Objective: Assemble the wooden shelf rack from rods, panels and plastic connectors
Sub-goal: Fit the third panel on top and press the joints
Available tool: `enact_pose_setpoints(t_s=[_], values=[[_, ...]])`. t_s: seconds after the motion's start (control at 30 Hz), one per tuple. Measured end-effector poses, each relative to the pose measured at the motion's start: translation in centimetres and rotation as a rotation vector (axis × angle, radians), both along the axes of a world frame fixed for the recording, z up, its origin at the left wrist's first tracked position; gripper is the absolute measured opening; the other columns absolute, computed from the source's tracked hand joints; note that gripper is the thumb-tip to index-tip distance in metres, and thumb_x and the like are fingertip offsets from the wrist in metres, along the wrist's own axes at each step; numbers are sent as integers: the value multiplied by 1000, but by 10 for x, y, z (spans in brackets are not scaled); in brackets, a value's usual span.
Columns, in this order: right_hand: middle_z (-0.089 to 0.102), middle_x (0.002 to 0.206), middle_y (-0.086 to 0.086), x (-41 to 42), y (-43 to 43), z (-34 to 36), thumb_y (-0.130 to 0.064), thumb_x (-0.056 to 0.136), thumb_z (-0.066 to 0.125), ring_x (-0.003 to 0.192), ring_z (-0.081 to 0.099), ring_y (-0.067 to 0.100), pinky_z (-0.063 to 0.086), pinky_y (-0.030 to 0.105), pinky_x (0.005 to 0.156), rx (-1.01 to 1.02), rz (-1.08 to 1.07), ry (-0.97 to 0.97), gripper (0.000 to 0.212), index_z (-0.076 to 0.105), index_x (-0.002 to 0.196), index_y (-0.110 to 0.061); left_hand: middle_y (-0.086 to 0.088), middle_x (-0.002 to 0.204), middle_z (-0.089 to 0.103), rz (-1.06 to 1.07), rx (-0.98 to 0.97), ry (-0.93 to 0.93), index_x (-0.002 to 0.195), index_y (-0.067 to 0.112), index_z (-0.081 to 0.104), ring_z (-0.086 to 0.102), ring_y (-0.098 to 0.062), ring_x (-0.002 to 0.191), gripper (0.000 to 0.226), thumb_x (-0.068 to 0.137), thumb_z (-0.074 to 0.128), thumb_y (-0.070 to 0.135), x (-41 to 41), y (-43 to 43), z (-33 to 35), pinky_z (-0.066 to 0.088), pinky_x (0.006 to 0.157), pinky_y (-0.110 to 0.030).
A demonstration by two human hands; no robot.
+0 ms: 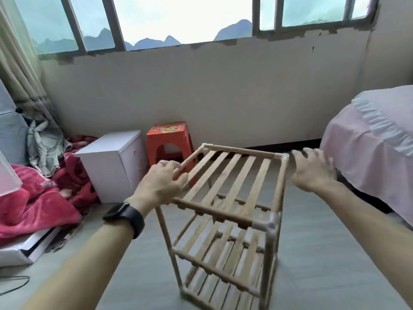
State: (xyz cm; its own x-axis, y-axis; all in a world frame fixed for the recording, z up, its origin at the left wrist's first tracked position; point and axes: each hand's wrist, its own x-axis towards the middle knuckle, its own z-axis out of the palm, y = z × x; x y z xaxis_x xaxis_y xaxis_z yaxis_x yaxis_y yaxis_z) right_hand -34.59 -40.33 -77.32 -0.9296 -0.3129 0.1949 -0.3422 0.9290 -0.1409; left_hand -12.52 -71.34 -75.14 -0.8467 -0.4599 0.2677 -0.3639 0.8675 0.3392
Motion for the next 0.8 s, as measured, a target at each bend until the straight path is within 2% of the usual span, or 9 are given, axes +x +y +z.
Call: enact_pose_setpoints(t_s=[0.07, 0.17, 0.27, 0.33, 0.4, 0.5, 0.57, 0.67, 0.8], values=[[49, 150, 6, 26, -6, 10, -40, 98, 46, 139, 38, 33, 36, 51, 113, -174, 130, 45, 47, 49, 144, -30, -9, 147, 45, 199, 23, -58, 145, 27, 45, 43, -31, 133, 56, 97, 47, 54, 8, -21, -14, 41, 109, -47], [56, 142, 1, 85, -25, 9, -69, 88, 39, 136, 42, 26, 39, 48, 108, -276, 367, -67, 64, 56, 137, -32, -16, 142, 49, 299, 260, -124, 149, 21, 38, 48, -36, 128, 59, 99, 46, 49, 9, -22, -46, 43, 100, -42], [49, 148, -6, 129, -52, -11, -83, 82, 30, 140, 37, 17, 39, 47, 111, -240, 529, -106, 78, 49, 141, -36, -14, 109, 71, 287, 693, 168, 123, 12, 56, 68, -27, 92, 34, 98, 50, 35, 5, 3, -66, 52, 78, -40], [43, 153, -3, 144, -72, -29, -81, 87, 32, 142, 35, 19, 38, 48, 112, -180, 585, -32, 72, 44, 144, -38, -10, 91, 74, 319, 748, 296, 111, 12, 60, 69, -22, 75, 27, 95, 52, 33, 5, 21, -73, 51, 67, -36], [43, 154, 1, 153, -88, -43, -75, 94, 30, 143, 38, 24, 37, 50, 110, -121, 614, 102, 65, 44, 145, -38, -9, 91, 72, 275, 796, 353, 112, 12, 59, 69, -22, 72, 32, 95, 57, 39, 8, 38, -81, 51, 64, -35], [60, 136, 4, 162, -99, -57, -63, 102, 32, 124, 56, 26, 46, 47, 93, -95, 707, 322, 51, 61, 131, -32, -2, 92, 73, -1, 911, 398, 127, 14, 53, 69, -13, 77, 49, 92, 63, 47, 21, 54, -90, 52, 66, -29], [66, 123, 2, 159, -98, -61, -56, 105, 35, 106, 63, 26, 49, 43, 81, -118, 791, 396, 45, 66, 121, -29, 3, 90, 74, -183, 964, 362, 134, 30, 51, 69, -6, 78, 52, 88, 66, 50, 33, 51, -91, 54, 69, -24], [66, 120, -2, 149, -87, -61, -55, 105, 36, 95, 65, 22, 47, 39, 75, -119, 858, 410, 38, 64, 121, -34, 6, 87, 73, -328, 966, 248, 114, 35, 71, 66, -7, 78, 38, 82, 71, 57, 48, 40, -89, 55, 74, -24], [66, 119, -1, 137, -75, -59, -52, 103, 43, 93, 64, 19, 45, 38, 74, -170, 894, 429, 35, 66, 119, -32, 14, 84, 74, -289, 855, 185, 92, 36, 73, 72, -5, 79, 42, 67, 77, 70, 47, 41, -83, 53, 67, -13]])
